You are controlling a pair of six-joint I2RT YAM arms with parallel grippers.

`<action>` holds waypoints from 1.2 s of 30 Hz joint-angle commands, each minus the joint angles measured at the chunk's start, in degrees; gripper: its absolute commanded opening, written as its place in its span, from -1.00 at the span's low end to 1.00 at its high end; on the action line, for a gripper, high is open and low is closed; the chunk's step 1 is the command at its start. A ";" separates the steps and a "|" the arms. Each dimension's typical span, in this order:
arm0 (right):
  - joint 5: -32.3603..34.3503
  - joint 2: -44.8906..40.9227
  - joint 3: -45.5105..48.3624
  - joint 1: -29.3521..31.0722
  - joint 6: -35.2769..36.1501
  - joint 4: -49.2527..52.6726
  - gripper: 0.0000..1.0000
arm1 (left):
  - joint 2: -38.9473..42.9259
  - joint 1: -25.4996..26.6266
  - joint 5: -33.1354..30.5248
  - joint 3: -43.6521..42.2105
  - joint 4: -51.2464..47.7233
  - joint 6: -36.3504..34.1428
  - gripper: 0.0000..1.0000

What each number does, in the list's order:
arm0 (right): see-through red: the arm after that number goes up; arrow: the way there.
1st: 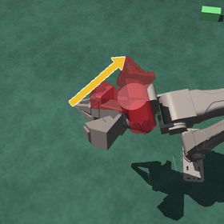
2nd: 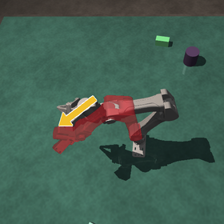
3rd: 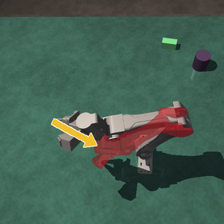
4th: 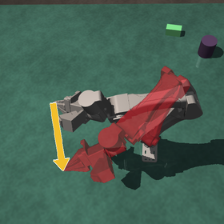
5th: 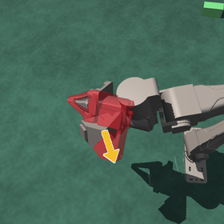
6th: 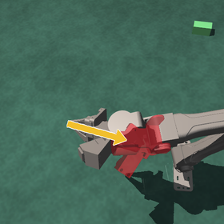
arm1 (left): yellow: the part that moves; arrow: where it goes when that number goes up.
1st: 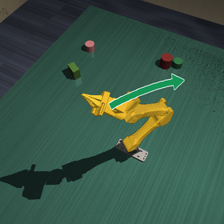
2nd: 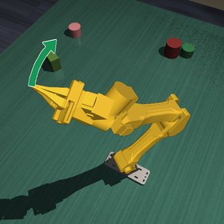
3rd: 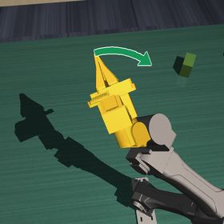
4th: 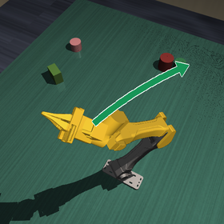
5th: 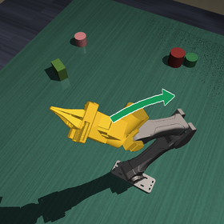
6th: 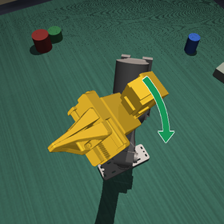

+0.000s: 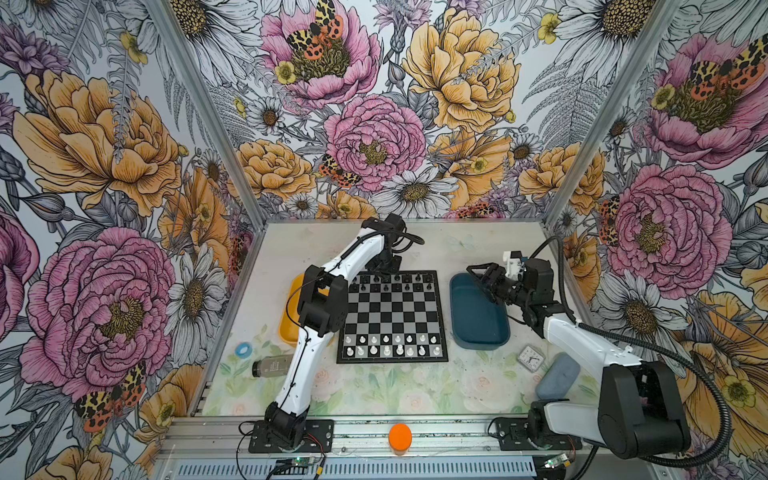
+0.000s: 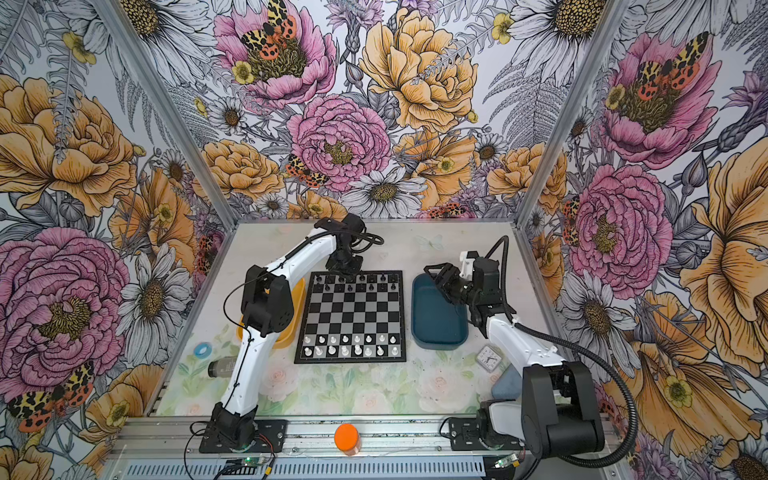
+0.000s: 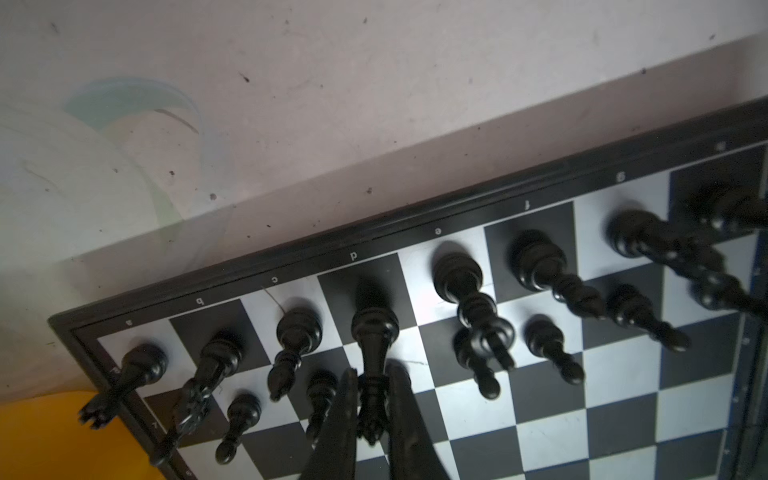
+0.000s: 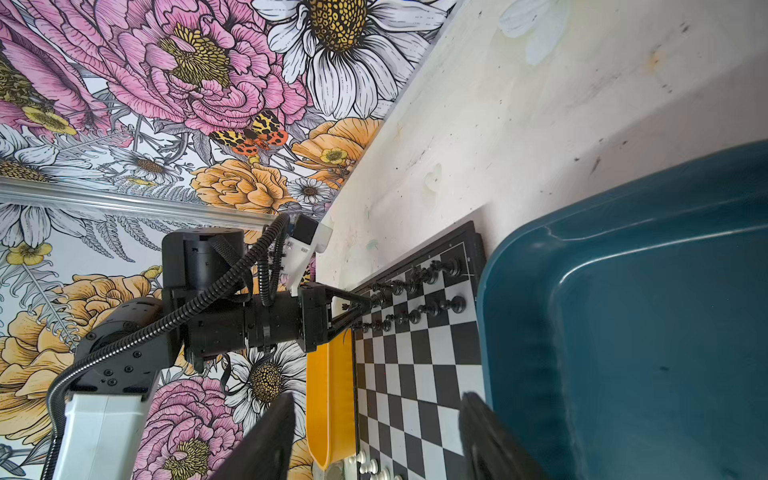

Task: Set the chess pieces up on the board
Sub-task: 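Lower the black piece onto an empty far-row square with the left gripper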

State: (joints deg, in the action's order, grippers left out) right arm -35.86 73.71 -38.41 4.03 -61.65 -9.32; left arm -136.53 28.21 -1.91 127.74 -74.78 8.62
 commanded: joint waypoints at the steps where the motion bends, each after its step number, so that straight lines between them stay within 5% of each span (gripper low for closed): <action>1: -0.54 0.64 -0.29 -0.43 0.04 -1.31 0.29 | -0.58 -0.50 -0.46 1.81 -0.01 -0.27 -1.00; 36: -0.74 1.17 -0.39 -0.53 -0.05 -1.40 0.29 | -2.69 -0.62 -1.69 2.29 -0.01 -0.43 -1.00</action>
State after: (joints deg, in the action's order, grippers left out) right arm -35.88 74.06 -38.41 4.03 -61.65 -9.32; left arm -137.71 28.21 -2.09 128.75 -74.78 8.60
